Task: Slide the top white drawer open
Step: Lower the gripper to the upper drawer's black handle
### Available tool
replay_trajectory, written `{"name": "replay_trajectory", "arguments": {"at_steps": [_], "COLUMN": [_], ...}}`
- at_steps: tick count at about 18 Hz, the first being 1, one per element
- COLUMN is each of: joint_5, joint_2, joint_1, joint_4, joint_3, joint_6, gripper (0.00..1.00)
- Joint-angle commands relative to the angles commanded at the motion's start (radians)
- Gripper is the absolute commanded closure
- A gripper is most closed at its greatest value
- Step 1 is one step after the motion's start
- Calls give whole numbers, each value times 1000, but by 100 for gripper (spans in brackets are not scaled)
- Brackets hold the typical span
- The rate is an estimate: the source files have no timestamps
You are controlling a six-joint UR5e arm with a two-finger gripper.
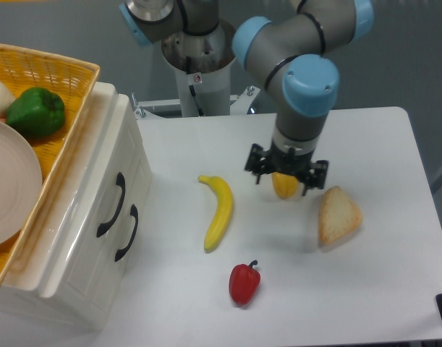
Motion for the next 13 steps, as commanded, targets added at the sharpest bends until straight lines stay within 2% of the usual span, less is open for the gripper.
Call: {"name": "replay_trajectory", "arguments": {"at_steps": [6,10,13], "joint_5": [-43,-124,-184], "joint_2": [-29,-23,-37], "joint_1": [-103,-120,-124], "joint_4": [-46,-86,-92], "joint_3": [45,54,66], "joint_6": [-155,-172,-174], "gripper": [0,0,0]}}
